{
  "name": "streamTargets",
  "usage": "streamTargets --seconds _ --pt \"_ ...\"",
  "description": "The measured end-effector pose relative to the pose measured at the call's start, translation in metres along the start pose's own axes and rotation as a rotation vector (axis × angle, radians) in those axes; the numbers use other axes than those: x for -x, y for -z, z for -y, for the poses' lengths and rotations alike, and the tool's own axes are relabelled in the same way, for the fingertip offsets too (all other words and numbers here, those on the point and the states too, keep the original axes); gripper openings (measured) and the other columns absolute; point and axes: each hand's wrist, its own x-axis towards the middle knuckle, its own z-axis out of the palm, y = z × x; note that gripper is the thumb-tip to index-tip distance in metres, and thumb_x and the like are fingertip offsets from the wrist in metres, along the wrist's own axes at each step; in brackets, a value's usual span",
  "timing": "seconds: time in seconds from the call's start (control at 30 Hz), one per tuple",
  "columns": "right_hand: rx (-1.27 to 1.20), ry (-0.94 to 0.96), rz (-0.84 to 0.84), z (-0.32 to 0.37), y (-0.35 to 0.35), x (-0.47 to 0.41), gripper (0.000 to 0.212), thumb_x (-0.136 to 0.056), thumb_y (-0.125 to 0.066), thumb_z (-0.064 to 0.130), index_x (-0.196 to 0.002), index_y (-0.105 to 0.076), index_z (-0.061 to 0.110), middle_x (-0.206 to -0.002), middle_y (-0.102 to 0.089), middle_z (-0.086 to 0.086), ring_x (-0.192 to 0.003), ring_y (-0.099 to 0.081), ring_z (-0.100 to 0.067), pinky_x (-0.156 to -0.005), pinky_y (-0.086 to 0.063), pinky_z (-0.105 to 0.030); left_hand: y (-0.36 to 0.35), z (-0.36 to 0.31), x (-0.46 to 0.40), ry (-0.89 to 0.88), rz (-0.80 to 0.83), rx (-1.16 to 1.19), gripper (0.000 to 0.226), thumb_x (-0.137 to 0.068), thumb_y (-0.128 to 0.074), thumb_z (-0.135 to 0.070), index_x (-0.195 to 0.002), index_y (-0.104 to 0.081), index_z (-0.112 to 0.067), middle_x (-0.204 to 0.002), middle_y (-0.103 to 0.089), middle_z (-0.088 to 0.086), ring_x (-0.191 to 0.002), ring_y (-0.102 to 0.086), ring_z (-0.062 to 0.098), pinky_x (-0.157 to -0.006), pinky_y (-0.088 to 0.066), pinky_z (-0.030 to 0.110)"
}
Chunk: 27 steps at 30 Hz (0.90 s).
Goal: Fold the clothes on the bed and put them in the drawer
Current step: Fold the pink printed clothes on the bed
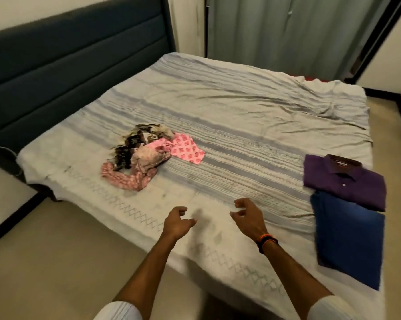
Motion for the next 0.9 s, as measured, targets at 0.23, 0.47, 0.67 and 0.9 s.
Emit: streamTargets --seconds 0.23,0.47,0.67,0.9 --pt "0.055 0.052 0.118 0.064 -0.096 -0.014 0.035 -0.087 -0.072 0.015 -0.120 -0.057 0.012 -0.121 -0.059 -0.004 -0.087 -0.064 -0.016 -0.079 -0.056 -0.033 0.098 0.038 -0.029 0.035 -0.097 0.071 0.048 -0.083 -0.077 -0.017 -0.126 -0.056 -0.014 -0.130 -0.056 0.005 -0.108 -0.052 0.014 -0.095 -0.046 0.031" --pt "0.056 0.099 0.204 0.114 -0.176 -0.074 0.034 -0.089 -0.071 0.015 -0.120 -0.057 0.012 -0.123 -0.059 -0.005 -0.089 -0.063 -0.017 -0.080 -0.054 -0.031 0.169 0.047 -0.095 0.058 -0.155 0.102 0.045 -0.082 -0.078 -0.014 -0.123 -0.057 -0.012 -0.124 -0.058 0.005 -0.109 -0.055 0.017 -0.080 -0.050 0.028" --pt "0.034 0.075 0.257 0.159 -0.225 -0.138 0.032 -0.089 -0.070 0.015 -0.119 -0.057 0.011 -0.121 -0.060 -0.004 -0.085 -0.062 -0.016 -0.074 -0.048 -0.026 0.219 0.029 -0.164 0.095 -0.162 0.088 0.043 -0.083 -0.077 -0.012 -0.122 -0.059 -0.009 -0.119 -0.060 0.005 -0.113 -0.058 0.021 -0.094 -0.052 0.039" --pt "0.085 0.000 0.257 0.195 -0.264 -0.213 0.031 -0.091 -0.068 0.018 -0.119 -0.057 0.012 -0.120 -0.060 -0.002 -0.088 -0.063 -0.018 -0.075 -0.046 -0.027 0.249 -0.005 -0.256 0.122 -0.100 0.073 0.026 -0.085 -0.067 0.002 -0.078 -0.056 -0.021 -0.085 -0.059 -0.006 -0.089 -0.057 0.018 -0.075 -0.051 0.023"
